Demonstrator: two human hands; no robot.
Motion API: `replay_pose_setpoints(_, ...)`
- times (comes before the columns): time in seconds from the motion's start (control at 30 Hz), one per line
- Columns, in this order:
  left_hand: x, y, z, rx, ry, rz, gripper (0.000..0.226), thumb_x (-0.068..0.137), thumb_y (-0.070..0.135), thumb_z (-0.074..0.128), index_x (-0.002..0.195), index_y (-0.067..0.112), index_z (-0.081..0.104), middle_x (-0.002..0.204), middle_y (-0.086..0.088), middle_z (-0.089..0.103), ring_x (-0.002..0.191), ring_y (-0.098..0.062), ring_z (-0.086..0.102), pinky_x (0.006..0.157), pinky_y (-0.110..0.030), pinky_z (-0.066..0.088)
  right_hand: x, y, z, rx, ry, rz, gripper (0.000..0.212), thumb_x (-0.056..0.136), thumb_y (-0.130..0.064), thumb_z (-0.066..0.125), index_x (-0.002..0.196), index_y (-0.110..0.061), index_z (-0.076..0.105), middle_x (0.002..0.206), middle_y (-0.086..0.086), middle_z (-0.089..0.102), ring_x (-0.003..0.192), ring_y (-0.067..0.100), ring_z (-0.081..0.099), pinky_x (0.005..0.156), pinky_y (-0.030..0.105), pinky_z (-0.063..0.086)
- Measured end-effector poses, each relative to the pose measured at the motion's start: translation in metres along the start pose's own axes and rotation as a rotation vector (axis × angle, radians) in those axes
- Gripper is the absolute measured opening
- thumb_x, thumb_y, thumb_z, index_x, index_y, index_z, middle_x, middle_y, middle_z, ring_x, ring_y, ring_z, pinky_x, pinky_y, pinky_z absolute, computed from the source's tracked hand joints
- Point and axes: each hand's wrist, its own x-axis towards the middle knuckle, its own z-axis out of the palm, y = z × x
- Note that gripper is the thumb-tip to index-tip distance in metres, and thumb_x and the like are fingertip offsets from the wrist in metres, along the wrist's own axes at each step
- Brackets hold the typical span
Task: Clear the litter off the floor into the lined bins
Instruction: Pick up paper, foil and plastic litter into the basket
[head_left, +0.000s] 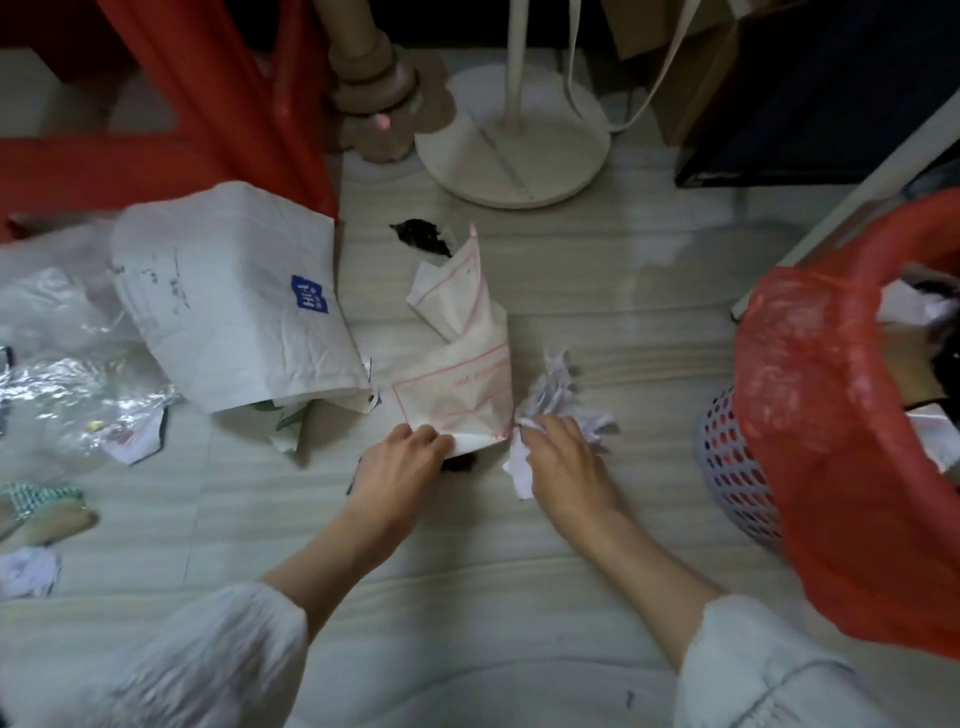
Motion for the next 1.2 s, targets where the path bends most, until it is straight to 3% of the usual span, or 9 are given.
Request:
replay_pose_setpoints(0.1, -0.011, -0.001, -0.007, -0.044, -0.102, -0.054, 0.039, 0.080, 0.005, 0.057, 0.114, 0.024, 0.056, 0.109, 0.000, 0.063, 0.099, -0.026, 0.059, 0.072, -0.037, 0.048, -0.023, -0.012, -0.012, 0.094, -0.108, 0.096, 0.034, 0.051, 0.004, 0.079, 0.079, -0.009, 0.066, 0.084, 0.009, 0.063, 0.080, 0.024, 0.065, 0.062, 0.023, 0.047)
replay_pose_setpoints(0.17, -0.016, -0.001, -0.024, -0.091, -0.089, -0.092, 0.035, 0.082, 0.006, 0.051, 0.111, 0.025, 0.058, 0.109, -0.002, 0.065, 0.100, -0.028, 0.060, 0.074, -0.037, 0.047, -0.033, -0.019, -0.034, 0.144, -0.144, 0.188, 0.025, 0.078, 0.004, 0.053, 0.101, -0.005, 0.057, 0.107, 0.013, 0.057, 0.104, 0.028, 0.055, 0.082, 0.031, 0.042)
replay_pose_setpoints(0.27, -0.022, 0.003, -0.073, -0.196, 0.043, -0.105, 0.038, 0.084, 0.003, 0.048, 0.110, 0.025, 0.063, 0.105, -0.007, 0.068, 0.094, -0.030, 0.063, 0.071, -0.037, 0.051, -0.040, -0.029, -0.086, 0.289, -0.110, 0.245, 0.034, 0.080, 0.007, 0.042, 0.111, -0.005, 0.048, 0.112, 0.014, 0.055, 0.103, 0.032, 0.053, 0.075, 0.030, 0.037)
replay_pose_setpoints(0.53, -0.057, 0.038, -0.218, -0.325, 0.296, -0.106, 0.033, 0.090, 0.006, 0.047, 0.110, 0.025, 0.065, 0.081, -0.015, 0.065, 0.076, -0.037, 0.059, 0.057, -0.035, 0.042, -0.062, -0.029, -0.230, 0.532, 0.263, 0.385, 0.034, 0.084, 0.002, 0.050, 0.116, -0.008, 0.056, 0.113, 0.011, 0.062, 0.104, 0.029, 0.057, 0.074, 0.025, 0.039)
replay_pose_setpoints(0.77, -0.079, 0.082, -0.297, -0.483, 0.480, -0.035, 0.025, 0.085, 0.008, 0.050, 0.088, 0.025, 0.067, 0.064, -0.013, 0.063, 0.060, -0.039, 0.059, 0.055, -0.044, 0.053, -0.121, 0.018, -0.311, 0.751, 0.656, 0.730, 0.024, 0.088, -0.008, 0.056, 0.112, -0.007, 0.058, 0.113, 0.013, 0.063, 0.107, 0.030, 0.056, 0.080, 0.024, 0.037)
replay_pose_setpoints(0.87, -0.089, 0.096, -0.311, -0.610, 0.532, -0.043, 0.018, 0.086, 0.010, 0.050, 0.075, 0.018, 0.061, 0.059, -0.009, 0.063, 0.054, -0.032, 0.062, 0.053, -0.043, 0.054, -0.139, 0.041, -0.322, 0.810, 0.782, 0.836, 0.028, 0.088, -0.008, 0.058, 0.116, -0.006, 0.055, 0.117, 0.015, 0.061, 0.111, 0.033, 0.055, 0.087, 0.032, 0.042)
replay_pose_setpoints(1.03, -0.097, 0.117, -0.332, -0.702, 0.625, -0.016, 0.016, 0.088, 0.007, 0.054, 0.082, 0.015, 0.066, 0.067, -0.002, 0.066, 0.062, -0.016, 0.063, 0.060, -0.029, 0.052, -0.151, 0.056, -0.319, 0.873, 0.500, 0.821, 0.072, 0.090, -0.036, 0.058, 0.147, -0.012, 0.021, 0.150, 0.009, 0.033, 0.136, 0.028, 0.034, 0.108, 0.037, 0.031)
replay_pose_setpoints(1.13, -0.095, 0.134, -0.338, -0.730, 0.636, 0.007, 0.015, 0.089, 0.006, 0.056, 0.092, 0.013, 0.068, 0.067, 0.001, 0.065, 0.059, -0.007, 0.061, 0.050, -0.011, 0.040, -0.151, 0.051, -0.323, 0.977, 0.434, 0.677, 0.067, 0.092, -0.045, 0.051, 0.147, -0.017, 0.025, 0.150, 0.004, 0.033, 0.137, 0.023, 0.033, 0.108, 0.035, 0.029)
replay_pose_setpoints(1.2, -0.093, 0.147, -0.337, -0.749, 0.618, 0.048, 0.017, 0.089, 0.006, 0.056, 0.098, 0.014, 0.069, 0.068, 0.001, 0.065, 0.060, -0.010, 0.063, 0.049, -0.010, 0.044, -0.147, 0.046, -0.331, 1.079, 0.377, 0.527, 0.072, 0.088, -0.050, 0.053, 0.148, -0.022, 0.024, 0.151, 0.000, 0.032, 0.137, 0.020, 0.033, 0.107, 0.035, 0.031)
